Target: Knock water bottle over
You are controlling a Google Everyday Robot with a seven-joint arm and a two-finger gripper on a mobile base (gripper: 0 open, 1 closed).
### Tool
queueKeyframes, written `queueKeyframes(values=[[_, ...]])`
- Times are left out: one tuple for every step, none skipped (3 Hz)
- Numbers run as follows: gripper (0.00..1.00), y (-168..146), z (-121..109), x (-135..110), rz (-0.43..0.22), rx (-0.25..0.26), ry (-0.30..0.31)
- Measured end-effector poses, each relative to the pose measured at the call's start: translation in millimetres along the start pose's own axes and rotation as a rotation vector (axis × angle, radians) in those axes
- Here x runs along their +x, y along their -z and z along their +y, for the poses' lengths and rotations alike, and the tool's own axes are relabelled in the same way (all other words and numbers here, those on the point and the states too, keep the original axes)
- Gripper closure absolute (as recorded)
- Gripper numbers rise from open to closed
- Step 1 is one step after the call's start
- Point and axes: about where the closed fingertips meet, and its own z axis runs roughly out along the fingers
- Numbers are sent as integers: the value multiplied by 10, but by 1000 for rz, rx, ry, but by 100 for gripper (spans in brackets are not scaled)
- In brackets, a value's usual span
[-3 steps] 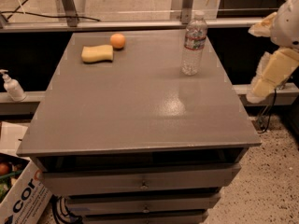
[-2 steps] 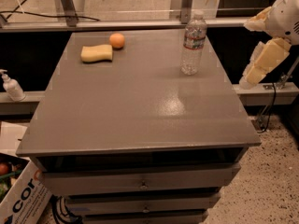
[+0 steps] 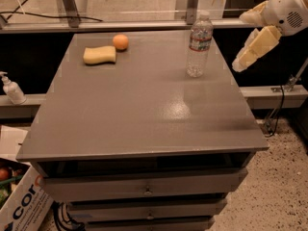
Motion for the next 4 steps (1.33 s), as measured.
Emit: queueKeyframes(values=[[0,-12,-2,7,-17,3,-6],[0,-136,-15,86,-143,22,-54],[0,-287,26,188,-247,27,-103],[0,-431,-37,110,-360,10,-135]])
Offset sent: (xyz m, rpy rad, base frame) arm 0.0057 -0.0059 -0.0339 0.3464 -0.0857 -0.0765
